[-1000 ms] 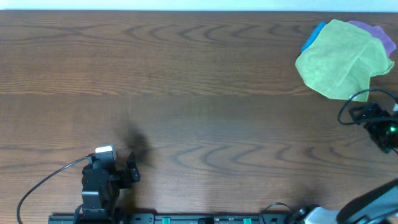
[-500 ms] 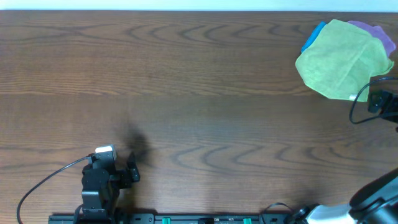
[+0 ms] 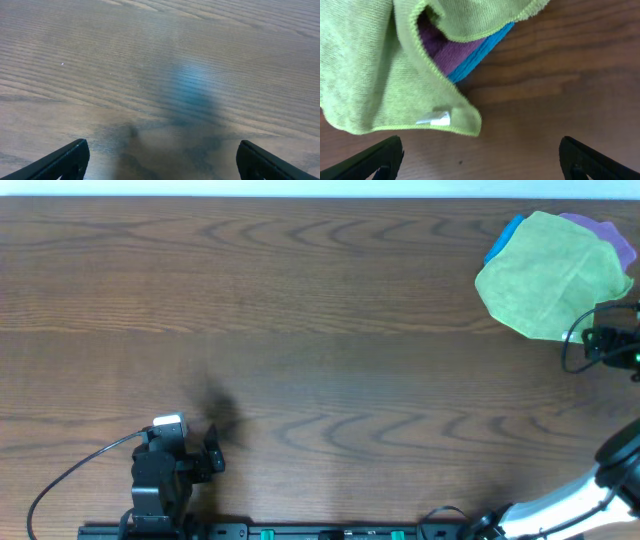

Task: Fold the cloth
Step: 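Reach the right gripper to the cloth pile and grasp the green cloth, then lift the green cloth with the right gripper and drag it left to center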

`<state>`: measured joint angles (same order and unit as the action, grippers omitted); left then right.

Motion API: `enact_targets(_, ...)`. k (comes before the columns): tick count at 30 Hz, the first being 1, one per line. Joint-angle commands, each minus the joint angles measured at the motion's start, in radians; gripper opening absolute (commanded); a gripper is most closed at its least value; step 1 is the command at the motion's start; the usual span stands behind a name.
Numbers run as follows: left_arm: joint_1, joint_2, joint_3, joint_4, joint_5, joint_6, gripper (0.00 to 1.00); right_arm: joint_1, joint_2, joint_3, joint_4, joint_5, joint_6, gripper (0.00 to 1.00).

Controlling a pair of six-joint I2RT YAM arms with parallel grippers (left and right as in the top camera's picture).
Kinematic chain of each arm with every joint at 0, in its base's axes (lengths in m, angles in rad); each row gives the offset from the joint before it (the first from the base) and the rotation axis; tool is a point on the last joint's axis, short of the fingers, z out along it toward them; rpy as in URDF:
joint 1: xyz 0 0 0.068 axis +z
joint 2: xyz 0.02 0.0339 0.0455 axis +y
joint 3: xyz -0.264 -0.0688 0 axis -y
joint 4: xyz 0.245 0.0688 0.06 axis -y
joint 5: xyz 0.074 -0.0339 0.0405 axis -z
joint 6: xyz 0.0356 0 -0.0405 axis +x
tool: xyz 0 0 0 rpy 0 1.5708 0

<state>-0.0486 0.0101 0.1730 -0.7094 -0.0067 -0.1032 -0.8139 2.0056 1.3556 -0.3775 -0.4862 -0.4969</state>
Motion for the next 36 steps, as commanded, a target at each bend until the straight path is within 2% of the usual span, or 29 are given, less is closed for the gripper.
enact_targets(1,-0.003,-0.006,-0.013,-0.018,0.0,0.014,0.95,0.019,0.071,0.076,-0.032,-0.042,-0.067,0.99)
enact_targets(8,-0.003,-0.006,-0.013,-0.018,0.0,0.014,0.95,0.071,0.221,0.234,-0.12,-0.045,-0.097,0.98)
enact_targets(9,-0.003,-0.006,-0.013,-0.018,0.0,0.014,0.95,0.076,0.233,0.248,-0.13,-0.045,-0.098,0.95)
enact_targets(14,-0.003,-0.006,-0.013,-0.018,0.0,0.014,0.95,0.092,0.275,0.269,-0.174,-0.037,-0.1,0.69)
enact_targets(16,-0.003,-0.006,-0.013,-0.018,0.0,0.014,0.95,0.093,0.277,0.269,-0.199,-0.015,-0.099,0.52)
enact_targets(17,-0.003,-0.006,-0.013,-0.018,0.0,0.014,0.95,0.093,0.277,0.269,-0.21,-0.009,-0.099,0.39)
enact_targets(18,-0.003,-0.006,-0.013,-0.018,0.0,0.014,0.95,0.093,0.277,0.269,-0.217,-0.005,-0.096,0.11)
enact_targets(19,-0.003,-0.006,-0.013,-0.018,0.0,0.014,0.95,0.092,0.277,0.269,-0.219,0.007,-0.074,0.01)
enact_targets(23,-0.003,-0.006,-0.013,-0.018,0.0,0.014,0.95,0.094,0.275,0.276,-0.255,0.031,-0.031,0.01)
enact_targets(27,-0.003,-0.006,-0.013,-0.018,0.0,0.014,0.95,0.106,0.251,0.351,-0.406,0.029,0.014,0.01)
enact_targets(32,-0.003,-0.006,-0.013,-0.018,0.0,0.014,0.95,0.169,0.15,0.572,-0.76,0.042,0.015,0.02)
enact_targets(36,-0.003,-0.006,-0.013,-0.018,0.0,0.014,0.95,0.249,0.054,0.777,-0.887,0.038,0.188,0.02)
